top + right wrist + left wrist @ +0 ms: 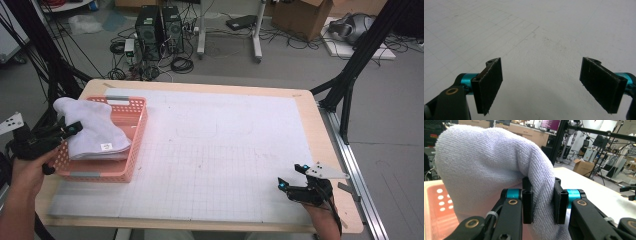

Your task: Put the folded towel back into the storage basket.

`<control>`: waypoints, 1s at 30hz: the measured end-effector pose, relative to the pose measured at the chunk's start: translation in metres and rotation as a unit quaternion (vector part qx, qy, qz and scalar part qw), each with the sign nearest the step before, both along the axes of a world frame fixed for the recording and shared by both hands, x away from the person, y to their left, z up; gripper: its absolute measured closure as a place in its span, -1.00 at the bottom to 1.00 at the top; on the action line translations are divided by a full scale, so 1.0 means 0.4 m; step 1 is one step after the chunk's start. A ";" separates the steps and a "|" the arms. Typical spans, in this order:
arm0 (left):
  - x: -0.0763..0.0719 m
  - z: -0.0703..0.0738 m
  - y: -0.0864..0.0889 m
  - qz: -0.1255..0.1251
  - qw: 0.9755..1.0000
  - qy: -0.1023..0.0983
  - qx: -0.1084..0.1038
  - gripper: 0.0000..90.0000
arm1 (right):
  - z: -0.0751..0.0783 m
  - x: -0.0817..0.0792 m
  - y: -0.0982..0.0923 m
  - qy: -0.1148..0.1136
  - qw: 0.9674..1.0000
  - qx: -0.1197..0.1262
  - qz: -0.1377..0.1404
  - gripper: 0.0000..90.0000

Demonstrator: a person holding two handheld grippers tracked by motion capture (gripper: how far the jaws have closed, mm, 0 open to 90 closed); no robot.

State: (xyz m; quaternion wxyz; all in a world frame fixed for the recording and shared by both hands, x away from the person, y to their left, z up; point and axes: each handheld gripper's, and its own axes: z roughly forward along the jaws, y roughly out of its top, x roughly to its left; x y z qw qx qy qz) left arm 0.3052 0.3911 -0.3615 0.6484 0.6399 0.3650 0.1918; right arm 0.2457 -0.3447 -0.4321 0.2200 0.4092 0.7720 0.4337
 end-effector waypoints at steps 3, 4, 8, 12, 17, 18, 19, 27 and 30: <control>0.004 -0.004 -0.004 0.000 1.000 0.003 0.003 0.66 | 0.000 -0.001 0.000 0.000 1.000 0.001 -0.001 -0.61; 0.010 -0.006 -0.011 -0.001 1.000 0.005 0.006 0.66 | 0.000 -0.001 -0.001 -0.001 1.000 0.000 0.000 -0.61; 0.022 -0.006 -0.028 -0.009 1.000 0.007 0.014 0.66 | 0.000 -0.002 -0.002 -0.001 1.000 0.001 -0.002 -0.61; 0.035 -0.015 -0.033 -0.005 0.999 0.032 0.016 0.63 | 0.001 -0.003 -0.004 -0.002 1.000 0.001 -0.001 -0.61; 0.041 -0.018 -0.028 0.010 0.997 0.074 0.034 0.61 | 0.001 -0.005 -0.007 -0.001 1.000 0.003 -0.003 -0.61; 0.043 -0.016 -0.027 0.011 0.996 0.083 0.038 0.60 | 0.001 -0.006 -0.007 0.000 1.000 0.002 -0.005 -0.61; 0.044 -0.015 -0.027 0.014 0.995 0.092 0.045 0.60 | 0.001 -0.006 -0.007 -0.002 1.000 0.002 -0.003 -0.61; 0.049 -0.017 -0.021 0.033 0.985 0.159 0.063 0.50 | 0.002 -0.005 -0.004 -0.002 1.000 0.001 -0.002 -0.61; 0.051 -0.021 -0.018 0.044 0.979 0.188 0.068 0.38 | 0.001 -0.004 -0.003 -0.001 1.000 0.001 -0.001 -0.61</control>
